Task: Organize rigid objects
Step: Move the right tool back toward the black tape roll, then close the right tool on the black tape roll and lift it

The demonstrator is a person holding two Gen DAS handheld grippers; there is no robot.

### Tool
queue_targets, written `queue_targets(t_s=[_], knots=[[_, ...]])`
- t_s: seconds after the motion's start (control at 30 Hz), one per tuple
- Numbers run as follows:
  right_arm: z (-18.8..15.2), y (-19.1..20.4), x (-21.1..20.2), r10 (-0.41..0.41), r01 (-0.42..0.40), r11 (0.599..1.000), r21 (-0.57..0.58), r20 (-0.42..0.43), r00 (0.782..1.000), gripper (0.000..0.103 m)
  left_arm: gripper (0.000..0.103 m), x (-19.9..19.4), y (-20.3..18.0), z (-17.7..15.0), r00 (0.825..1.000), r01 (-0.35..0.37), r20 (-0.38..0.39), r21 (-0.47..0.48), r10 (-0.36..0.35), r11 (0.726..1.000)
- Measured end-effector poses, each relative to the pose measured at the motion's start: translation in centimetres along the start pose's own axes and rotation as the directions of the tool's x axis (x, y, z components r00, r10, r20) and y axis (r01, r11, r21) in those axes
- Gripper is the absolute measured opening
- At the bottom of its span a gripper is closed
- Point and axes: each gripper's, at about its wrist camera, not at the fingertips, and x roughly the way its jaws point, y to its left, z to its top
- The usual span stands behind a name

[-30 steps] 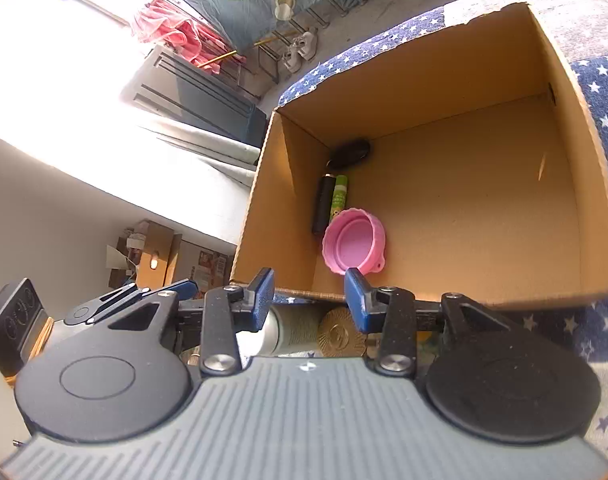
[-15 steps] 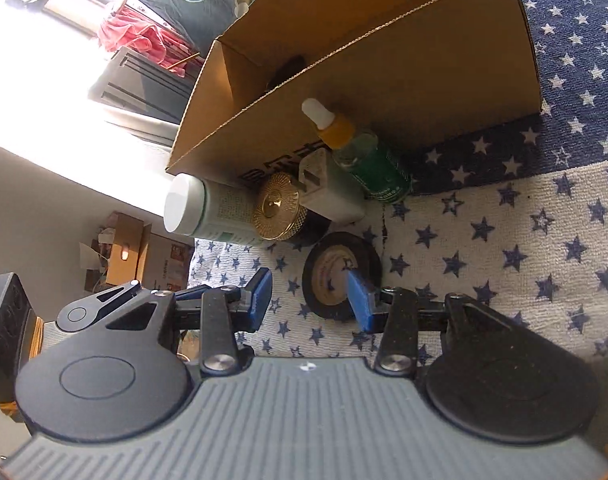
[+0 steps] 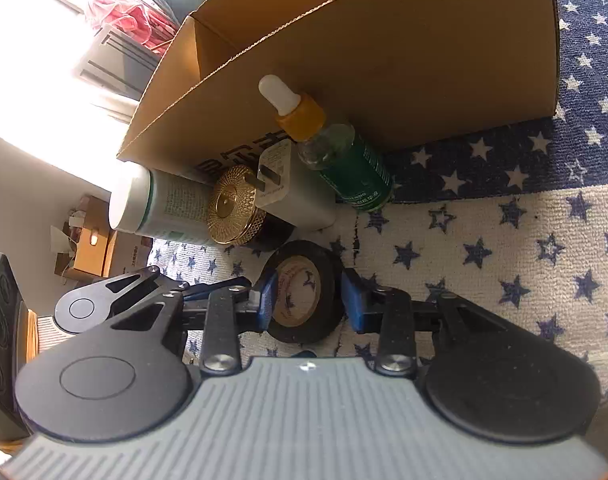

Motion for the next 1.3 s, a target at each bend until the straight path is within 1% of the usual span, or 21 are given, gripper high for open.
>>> queue_targets(t_s=[0.13, 0.27, 0.4, 0.57, 0.87, 1.03, 1.1, 1.23, 1.3], knots=[[-0.1, -0.5, 0.8, -0.014, 0.014, 1.0, 0.012, -0.007, 1.0, 0.029, 0.066, 0.8, 0.2, 0.2, 1.0, 0.009, -0.006, -0.026, -0.009, 1.0], [-0.1, -0.6, 1.0, -0.008, 0.008, 1.0, 0.008, 0.004, 1.0, 0.029, 0.066, 1.0, 0.2, 0.4, 1.0, 0.004, 0.001, -0.027, -0.004, 1.0], [-0.2, -0.9, 1.0, -0.005, 0.005, 1.0, 0.018, 0.015, 1.0, 0.025, 0.066, 1.0, 0.1, 0.6, 1.0, -0.004, 0.0, -0.04, 0.004, 0.999], [-0.7, -0.7, 0.5, -0.009, 0.009, 1.0, 0.027, 0.031, 0.999, 0.024, 0.066, 0.3, -0.4, 0.3, 1.0, -0.022, 0.011, -0.033, 0.022, 0.999], [-2.0, 0.2, -1.5, -0.003, 0.002, 1.0, 0.015, 0.056, 0.998, 0.024, 0.066, -2.0, -1.3, -0.8, 0.998, -0.018, 0.051, -0.031, 0.02, 0.999], [-2.8, 1.4, -3.4, 0.005, -0.004, 1.0, -0.007, 0.091, 0.996, 0.024, 0.066, -4.4, -1.7, -1.3, 0.995, -0.018, 0.101, -0.028, 0.021, 0.999], [-3.0, 2.2, -4.6, 0.012, -0.008, 0.999, -0.031, 0.111, 0.994, 0.024, 0.066, -5.9, -1.9, -1.4, 0.99, -0.027, 0.136, -0.024, 0.03, 0.999], [-2.9, 4.7, -7.0, 0.028, -0.012, 0.995, -0.098, 0.166, 0.986, 0.024, 0.066, -8.7, -1.7, -0.3, 0.976, -0.062, 0.21, -0.02, 0.065, 0.998], [-2.5, 6.0, -8.2, 0.039, -0.012, 0.991, -0.136, 0.195, 0.98, 0.024, 0.066, -10.2, -1.9, 0.0, 0.963, -0.082, 0.256, -0.022, 0.084, 0.996]])
